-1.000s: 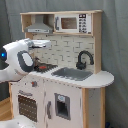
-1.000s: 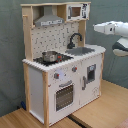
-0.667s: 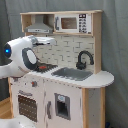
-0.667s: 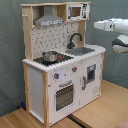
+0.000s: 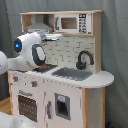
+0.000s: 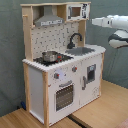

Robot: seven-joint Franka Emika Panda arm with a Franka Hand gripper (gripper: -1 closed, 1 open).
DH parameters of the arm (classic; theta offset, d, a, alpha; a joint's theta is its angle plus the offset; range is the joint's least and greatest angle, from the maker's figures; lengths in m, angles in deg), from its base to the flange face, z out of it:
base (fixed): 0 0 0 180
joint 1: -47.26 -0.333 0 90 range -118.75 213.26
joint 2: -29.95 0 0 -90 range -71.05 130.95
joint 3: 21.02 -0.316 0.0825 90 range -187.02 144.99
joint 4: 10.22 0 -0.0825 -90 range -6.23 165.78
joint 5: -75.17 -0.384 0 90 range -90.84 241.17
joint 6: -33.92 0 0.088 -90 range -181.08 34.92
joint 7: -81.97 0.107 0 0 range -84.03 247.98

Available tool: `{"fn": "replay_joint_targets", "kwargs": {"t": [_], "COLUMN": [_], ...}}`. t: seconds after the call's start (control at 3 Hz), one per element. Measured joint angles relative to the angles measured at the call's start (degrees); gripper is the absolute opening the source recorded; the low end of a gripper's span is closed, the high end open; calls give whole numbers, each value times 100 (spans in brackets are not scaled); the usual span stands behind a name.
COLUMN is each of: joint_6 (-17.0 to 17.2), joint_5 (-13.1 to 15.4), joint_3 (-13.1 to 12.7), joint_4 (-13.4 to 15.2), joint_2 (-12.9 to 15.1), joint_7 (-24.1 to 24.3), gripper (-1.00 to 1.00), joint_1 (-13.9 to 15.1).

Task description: Play with the kitchen

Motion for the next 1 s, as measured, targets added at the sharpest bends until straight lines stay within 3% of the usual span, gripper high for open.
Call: {"fn": "replay_joint_targets", "kwargs": {"t": [1.0], "joint_6": [-143], "joint_5": [6], "joint_3": [15], "joint_4": [-1082], "joint_2": [1484], "joint_7": [-519], "gripper": [100], "joint_1": [186]}}
